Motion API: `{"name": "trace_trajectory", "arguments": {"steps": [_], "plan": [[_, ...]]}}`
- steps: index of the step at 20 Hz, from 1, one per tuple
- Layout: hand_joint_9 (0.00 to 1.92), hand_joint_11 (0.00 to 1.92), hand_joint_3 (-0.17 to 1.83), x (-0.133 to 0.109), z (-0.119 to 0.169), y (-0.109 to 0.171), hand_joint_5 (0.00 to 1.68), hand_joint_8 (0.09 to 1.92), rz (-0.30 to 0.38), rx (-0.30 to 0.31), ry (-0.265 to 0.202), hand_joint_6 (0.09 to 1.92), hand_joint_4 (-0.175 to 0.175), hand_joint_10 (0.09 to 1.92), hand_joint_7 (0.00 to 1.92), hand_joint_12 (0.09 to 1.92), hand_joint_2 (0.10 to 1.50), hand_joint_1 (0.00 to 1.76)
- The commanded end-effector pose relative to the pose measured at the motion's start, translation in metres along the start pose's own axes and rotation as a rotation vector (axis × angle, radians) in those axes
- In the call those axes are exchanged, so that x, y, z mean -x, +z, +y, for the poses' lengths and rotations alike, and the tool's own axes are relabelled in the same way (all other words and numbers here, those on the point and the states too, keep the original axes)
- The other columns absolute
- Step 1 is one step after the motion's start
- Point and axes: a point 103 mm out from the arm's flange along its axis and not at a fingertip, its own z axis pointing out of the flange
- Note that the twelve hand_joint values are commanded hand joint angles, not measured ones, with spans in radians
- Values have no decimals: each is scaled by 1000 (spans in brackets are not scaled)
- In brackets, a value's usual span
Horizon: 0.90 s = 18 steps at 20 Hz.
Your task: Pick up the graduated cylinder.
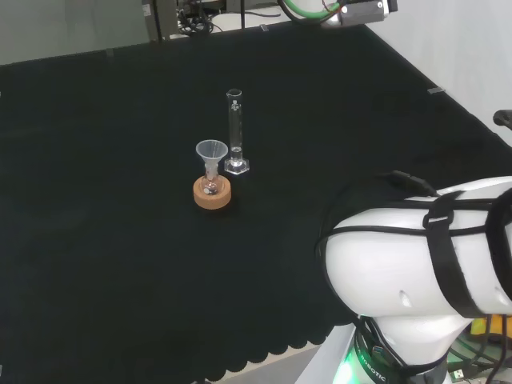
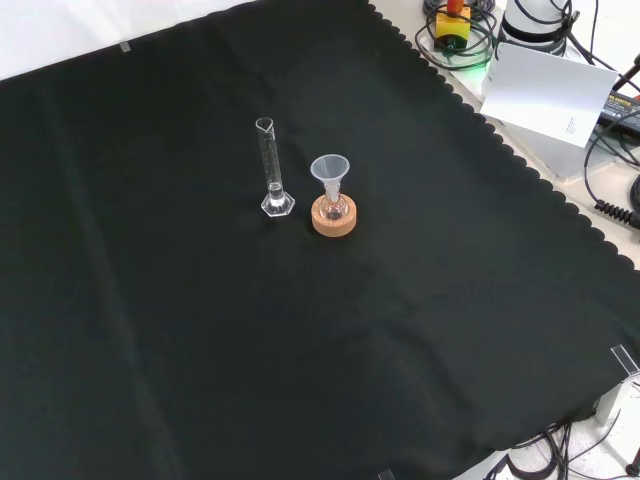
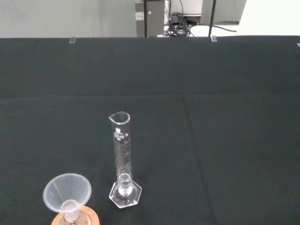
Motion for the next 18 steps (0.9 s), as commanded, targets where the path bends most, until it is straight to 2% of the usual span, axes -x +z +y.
{"name": "trace_trajectory", "arguments": {"steps": [1,5,7,9,11,18], "plan": [[454,87,59,19,8,28,215,406,57,-13,35,87,-16,87,7,1366,1362,0],[485,104,57,33,14,48,236,439,96,-19,42,87,-21,87,38,1371,1356,7],[454,120,49,41,21,57,263,499,107,-27,40,87,-24,243,52,1371,1334,56],[405,146,30,49,31,68,278,551,149,-19,30,87,-24,475,69,1375,1289,153],[386,172,10,56,41,81,285,583,173,-6,13,87,-25,595,86,1381,1242,254],[412,224,-40,77,70,137,315,635,271,-31,-9,87,-32,674,143,1382,1143,466]]}}
